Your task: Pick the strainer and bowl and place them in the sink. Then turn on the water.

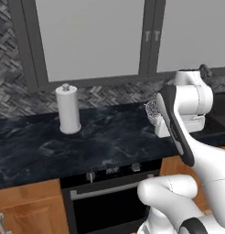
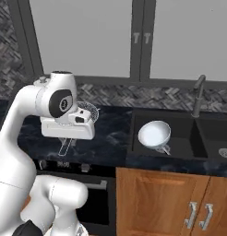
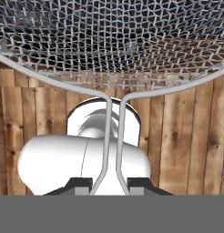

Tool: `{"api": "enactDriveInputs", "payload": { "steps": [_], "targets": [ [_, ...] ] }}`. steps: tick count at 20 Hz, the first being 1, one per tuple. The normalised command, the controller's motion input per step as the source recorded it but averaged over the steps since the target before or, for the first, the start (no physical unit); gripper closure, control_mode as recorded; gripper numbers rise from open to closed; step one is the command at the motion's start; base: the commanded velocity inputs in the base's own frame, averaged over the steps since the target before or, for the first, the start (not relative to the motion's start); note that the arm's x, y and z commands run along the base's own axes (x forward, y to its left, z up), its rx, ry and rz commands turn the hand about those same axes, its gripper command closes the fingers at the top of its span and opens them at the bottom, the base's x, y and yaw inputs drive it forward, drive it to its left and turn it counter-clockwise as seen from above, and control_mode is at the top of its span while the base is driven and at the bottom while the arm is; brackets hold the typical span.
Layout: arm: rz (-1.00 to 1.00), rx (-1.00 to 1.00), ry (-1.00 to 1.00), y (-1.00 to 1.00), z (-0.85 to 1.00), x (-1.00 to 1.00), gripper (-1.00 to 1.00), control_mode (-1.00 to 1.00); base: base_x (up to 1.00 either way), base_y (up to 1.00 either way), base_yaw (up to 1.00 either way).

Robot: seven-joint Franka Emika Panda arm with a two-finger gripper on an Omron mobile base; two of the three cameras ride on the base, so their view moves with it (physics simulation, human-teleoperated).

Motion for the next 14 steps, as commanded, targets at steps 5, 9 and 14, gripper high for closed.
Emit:
{"api": "enactDriveInputs", "payload": {
  "steps": [5, 9, 14],
  "targets": [
    [0.00, 0.00, 0.00, 0.00, 0.00, 0.00, 1.00, 1.00, 0.38, -0.88, 0.14],
    [0.00, 0.00, 0.00, 0.00, 0.00, 0.00, 1.00, 1.00, 0.43, -0.78, 0.11],
    [0.00, 0.00, 0.00, 0.00, 0.00, 0.00, 1.00, 1.00, 0.44, -0.74, 0.10]
  ]
}}
